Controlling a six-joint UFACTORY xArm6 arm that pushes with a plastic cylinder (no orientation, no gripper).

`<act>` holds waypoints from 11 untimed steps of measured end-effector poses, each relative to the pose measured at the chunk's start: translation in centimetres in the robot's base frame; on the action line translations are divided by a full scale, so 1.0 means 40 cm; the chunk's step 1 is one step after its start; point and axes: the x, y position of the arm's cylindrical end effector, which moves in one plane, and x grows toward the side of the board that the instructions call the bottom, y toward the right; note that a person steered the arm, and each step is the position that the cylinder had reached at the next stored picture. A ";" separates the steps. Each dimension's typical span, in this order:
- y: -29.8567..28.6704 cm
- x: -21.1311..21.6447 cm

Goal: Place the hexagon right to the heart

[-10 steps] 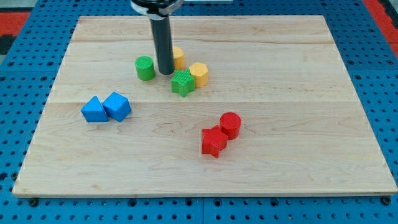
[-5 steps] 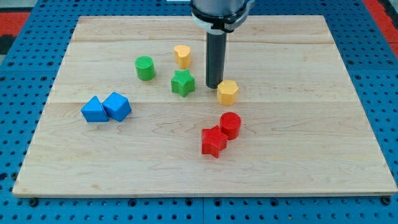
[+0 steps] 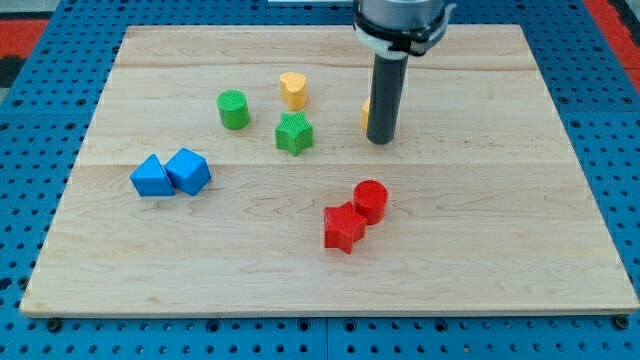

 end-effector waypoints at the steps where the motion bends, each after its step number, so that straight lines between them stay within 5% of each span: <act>1: 0.012 -0.030; 3: 0.105 -0.082; 5: -0.018 -0.132; 8: 0.055 -0.262; 11: -0.117 -0.202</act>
